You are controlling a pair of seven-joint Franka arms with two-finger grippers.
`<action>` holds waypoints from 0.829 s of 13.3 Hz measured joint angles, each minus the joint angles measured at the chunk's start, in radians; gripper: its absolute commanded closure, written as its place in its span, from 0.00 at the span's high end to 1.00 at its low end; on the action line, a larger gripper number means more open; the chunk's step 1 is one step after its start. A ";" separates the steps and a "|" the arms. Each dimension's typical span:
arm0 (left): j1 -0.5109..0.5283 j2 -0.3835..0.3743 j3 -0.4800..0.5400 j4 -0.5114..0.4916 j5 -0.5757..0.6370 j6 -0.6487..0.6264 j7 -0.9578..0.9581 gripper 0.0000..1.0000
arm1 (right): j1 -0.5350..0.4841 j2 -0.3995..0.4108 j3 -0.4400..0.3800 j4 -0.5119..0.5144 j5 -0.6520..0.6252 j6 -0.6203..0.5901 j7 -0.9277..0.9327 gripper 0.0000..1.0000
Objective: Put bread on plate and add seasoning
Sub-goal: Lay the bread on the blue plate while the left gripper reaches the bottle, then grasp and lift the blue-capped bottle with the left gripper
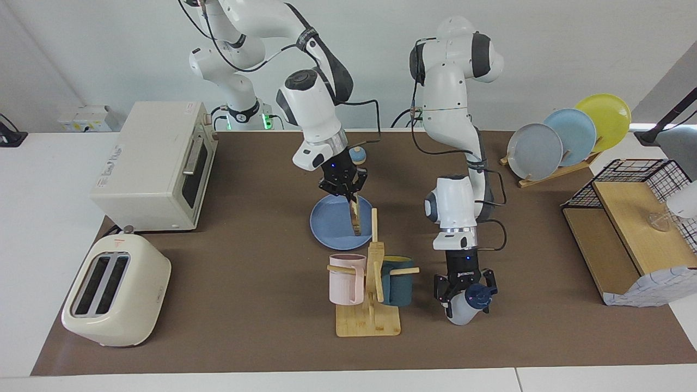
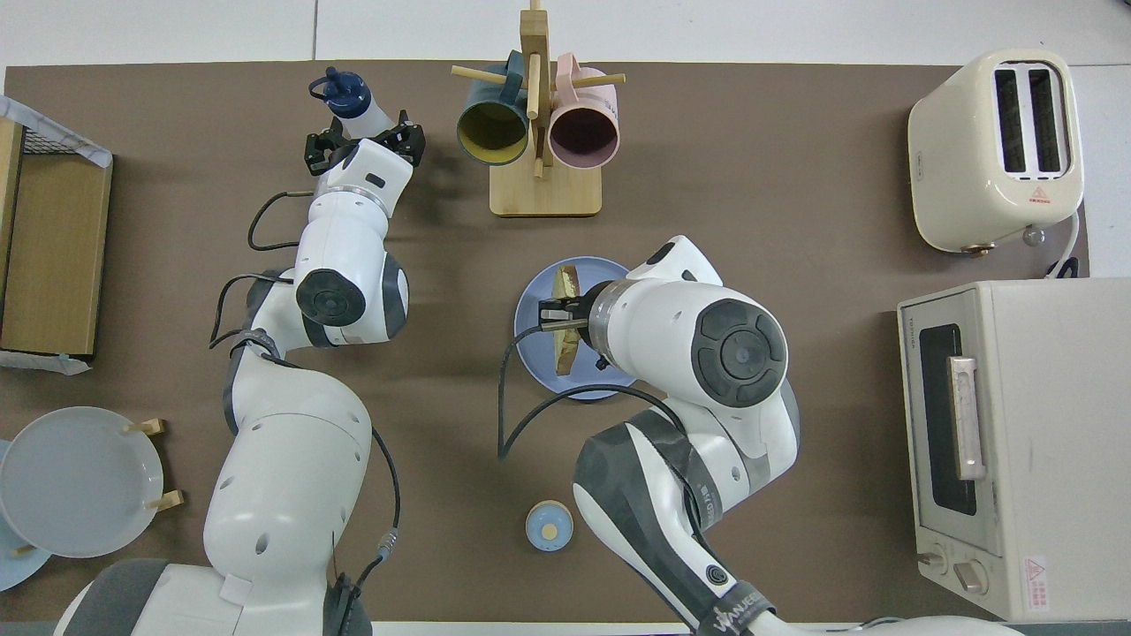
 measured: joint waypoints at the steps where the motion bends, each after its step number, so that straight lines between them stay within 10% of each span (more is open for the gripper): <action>1: 0.000 0.000 -0.001 0.000 0.000 -0.012 0.014 0.31 | 0.000 -0.004 0.000 -0.013 0.000 0.006 0.000 0.00; 2: 0.000 0.000 -0.001 0.000 0.000 -0.023 0.019 0.00 | -0.003 -0.012 -0.001 -0.024 0.000 0.006 0.000 0.00; 5: 0.002 -0.016 0.003 0.002 0.000 -0.080 0.027 0.00 | -0.051 -0.030 -0.005 -0.065 0.000 0.006 -0.005 0.00; 6: 0.005 -0.034 0.006 0.003 0.000 -0.119 0.029 0.00 | -0.064 -0.032 -0.005 -0.075 0.000 0.007 -0.006 0.22; 7: 0.015 -0.058 0.008 0.004 0.000 -0.150 0.034 0.00 | -0.071 -0.034 -0.005 -0.082 0.000 0.008 -0.006 0.99; 11: 0.033 -0.156 0.007 -0.002 0.001 -0.230 0.065 0.00 | -0.071 -0.039 -0.005 -0.095 0.000 0.010 -0.006 1.00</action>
